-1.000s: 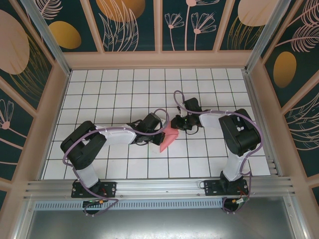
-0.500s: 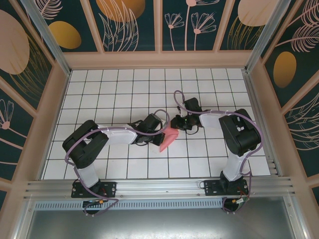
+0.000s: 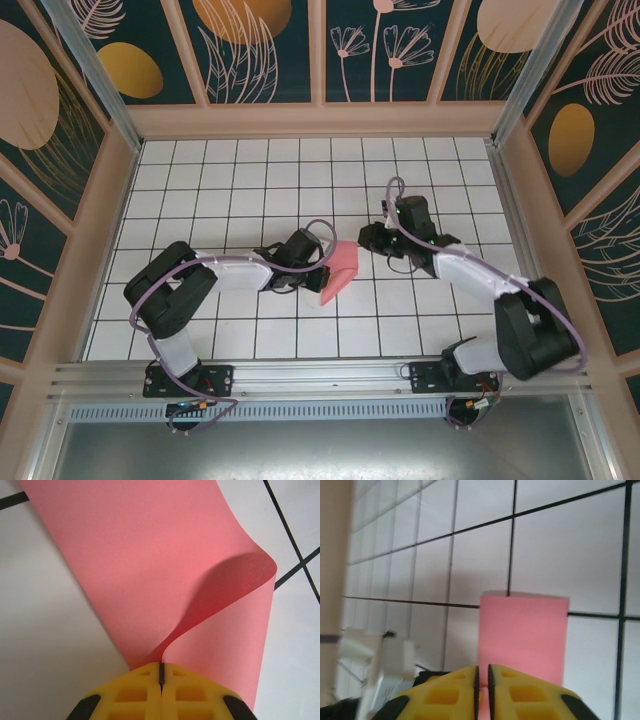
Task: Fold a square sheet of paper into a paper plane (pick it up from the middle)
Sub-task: Third fold the triangle at the center of the table.
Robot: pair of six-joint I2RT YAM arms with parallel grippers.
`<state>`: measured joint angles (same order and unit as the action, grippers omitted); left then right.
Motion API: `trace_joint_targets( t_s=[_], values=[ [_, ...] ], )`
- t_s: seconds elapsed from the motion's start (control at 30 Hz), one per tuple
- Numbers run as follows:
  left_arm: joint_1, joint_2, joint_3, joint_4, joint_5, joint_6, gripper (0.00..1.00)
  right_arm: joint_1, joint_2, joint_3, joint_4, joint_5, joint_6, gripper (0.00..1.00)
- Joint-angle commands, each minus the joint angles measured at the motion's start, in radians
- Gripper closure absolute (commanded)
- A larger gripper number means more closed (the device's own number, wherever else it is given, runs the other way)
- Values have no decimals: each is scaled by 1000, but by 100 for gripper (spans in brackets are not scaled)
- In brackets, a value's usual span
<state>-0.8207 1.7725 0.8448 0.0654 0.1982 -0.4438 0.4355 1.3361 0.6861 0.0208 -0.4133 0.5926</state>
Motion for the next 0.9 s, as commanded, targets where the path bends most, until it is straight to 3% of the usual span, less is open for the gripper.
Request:
trace_joint_targets(
  t_s=[0.0,0.23,0.4,0.87],
  values=[
    [0,4,-44,-18,36,-30,97,46,-56,-167,183,-88,212,86],
    [0,11,-48,-27,29,-15,97,304,-70,-305,395,23,435,89],
    [0,21,-40,-42,23,9,97,409,-11,-353,529,83,533,89],
    [1,28,-29,-49,14,28,97,462,153,-324,630,100,556,88]
  ],
)
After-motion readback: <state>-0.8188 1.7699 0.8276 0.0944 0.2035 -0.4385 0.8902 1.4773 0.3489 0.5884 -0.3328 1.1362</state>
